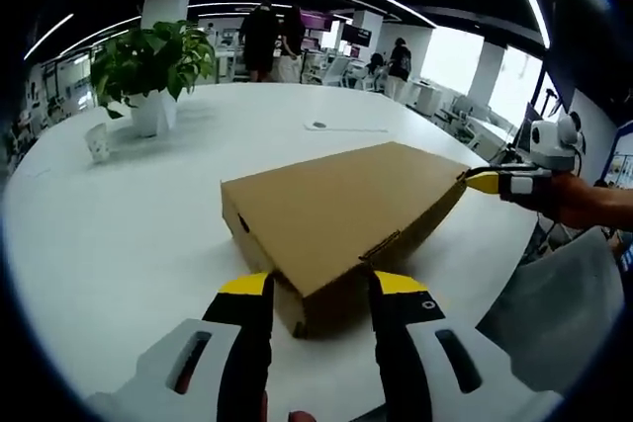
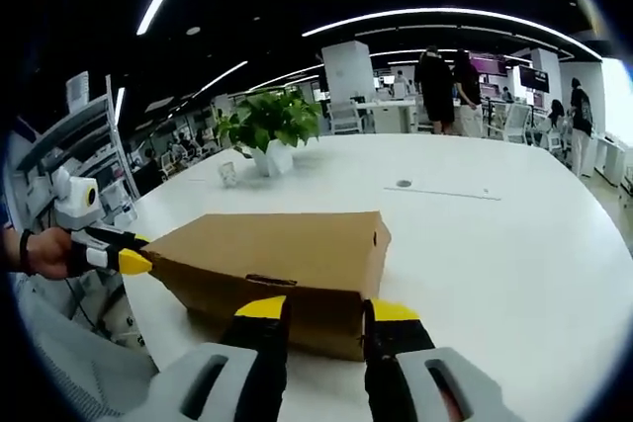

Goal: Operate the shoe box by opening the lid, removing the specified soft item, and placing it in the target area until the item is outside and the box remains undamaged.

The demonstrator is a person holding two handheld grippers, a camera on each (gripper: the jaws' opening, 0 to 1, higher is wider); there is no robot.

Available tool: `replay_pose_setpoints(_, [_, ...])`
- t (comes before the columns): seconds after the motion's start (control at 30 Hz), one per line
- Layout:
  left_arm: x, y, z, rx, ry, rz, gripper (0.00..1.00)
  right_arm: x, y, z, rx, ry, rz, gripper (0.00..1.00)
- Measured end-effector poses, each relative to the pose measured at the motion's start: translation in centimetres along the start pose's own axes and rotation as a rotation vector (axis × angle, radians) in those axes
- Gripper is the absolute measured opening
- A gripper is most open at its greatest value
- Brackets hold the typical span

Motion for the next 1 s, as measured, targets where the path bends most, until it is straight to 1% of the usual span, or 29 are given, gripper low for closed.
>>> replay_pose_setpoints(0.1, [0.5,-0.4,0.4,-0.022,0.013,0.003,0.40,0.1,-0.6,0.0,-0.009,0.002,0.015,0.26])
replay_pose_setpoints(0.2, [0.4,-0.3,0.3,-0.037,0.025,0.009,0.41,0.1,-1.0,-0.1,-0.012,0.006,0.017,0.26])
replay_pose_setpoints(0.47, [0.9,-1.3,0.8,-0.071,0.036,0.019,0.44,0.3,-2.3,-0.1,-0.025,0.010,0.045,0.24])
replay_pose_setpoints(0.67, [1.3,-2.2,0.8,-0.110,0.031,0.030,0.44,0.3,-3.4,-0.1,-0.038,0.013,0.067,0.23])
replay_pose_setpoints(0.8, [1.5,-2.9,0.7,-0.140,0.013,0.043,0.41,0.1,-4.4,0.0,-0.044,0.016,0.087,0.23])
replay_pose_setpoints(0.9, [1.5,-3.5,0.6,-0.151,0.010,0.051,0.40,-0.1,-5.1,0.1,-0.058,0.016,0.100,0.23])
replay_pose_setpoints(1.0, [1.5,-4.1,0.4,-0.167,0.003,0.056,0.39,-0.3,-5.8,0.0,-0.054,0.016,0.111,0.23])
Point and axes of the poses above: the point that each gripper's makers call its tool centre point, and the gripper's own axes: x roughly backward along the fingers, z roughly to its right, y roughly out of its underside, the point moved 6 cm from there along x, roughly backward along the fingers, and after that the axes turned 6 degrees about z, right-handed, at the moved point
